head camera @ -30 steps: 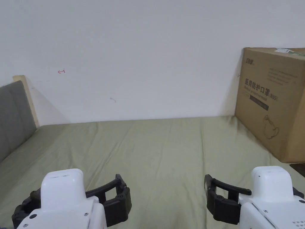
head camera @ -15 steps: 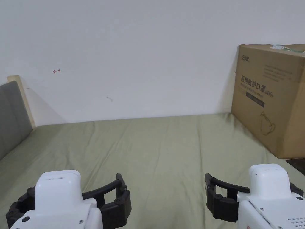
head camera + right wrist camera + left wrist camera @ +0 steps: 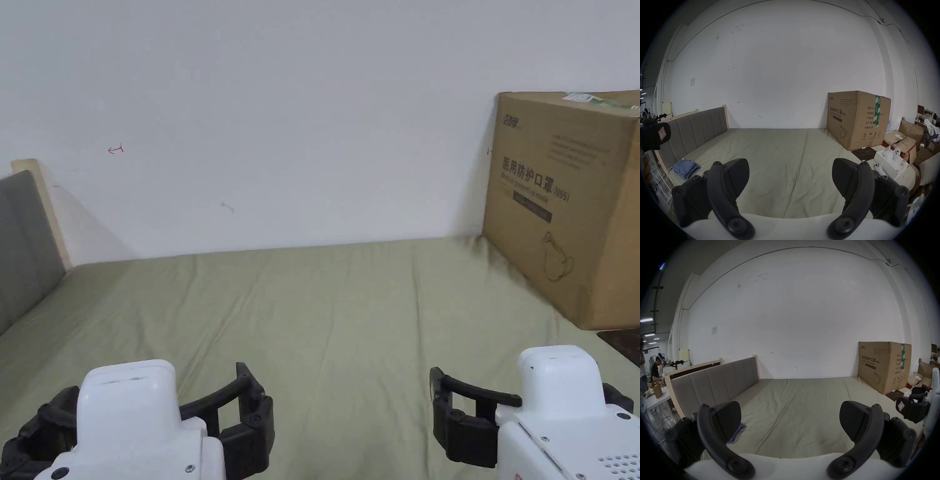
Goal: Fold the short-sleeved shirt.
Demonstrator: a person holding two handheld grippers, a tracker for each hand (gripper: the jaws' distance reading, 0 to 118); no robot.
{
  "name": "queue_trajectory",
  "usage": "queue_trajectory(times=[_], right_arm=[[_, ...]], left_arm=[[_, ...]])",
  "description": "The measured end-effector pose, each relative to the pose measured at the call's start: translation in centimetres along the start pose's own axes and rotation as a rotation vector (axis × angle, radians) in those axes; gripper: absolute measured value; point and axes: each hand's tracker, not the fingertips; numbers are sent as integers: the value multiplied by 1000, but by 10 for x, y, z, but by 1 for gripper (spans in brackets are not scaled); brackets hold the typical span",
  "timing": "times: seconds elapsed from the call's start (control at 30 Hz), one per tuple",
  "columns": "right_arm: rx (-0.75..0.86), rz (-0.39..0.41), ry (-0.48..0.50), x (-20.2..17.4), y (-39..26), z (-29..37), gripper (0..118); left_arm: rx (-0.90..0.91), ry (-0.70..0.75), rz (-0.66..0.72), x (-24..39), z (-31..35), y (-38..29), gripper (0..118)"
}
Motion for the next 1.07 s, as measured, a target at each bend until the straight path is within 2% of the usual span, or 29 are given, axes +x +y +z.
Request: queue_trajectory(times=[0.17,0.27,0.43,0.5,0.67,1.07], right_arm=[[-1,2,0,-1,1,0,106],[0,-6,2,-1,1,1,106],[-2,2,1,-3,0,2,106],[-4,4,1,-2,0,2,106],[-9,-4,-4,-1,1,1,106],[-20,1,-1,-2,-2,0,106]], left_arm=[[30,-43,-44,1,2,-5,118],[25,-69,-70,3,0,-7,111],[-89,-164,3,-6,-7,0,112],[-129,-144,-3,-6,-8,2,118],[-72,-72,-49,-1,-5,-5,118],[-59,-87,-41,-2,-8,-5,118]])
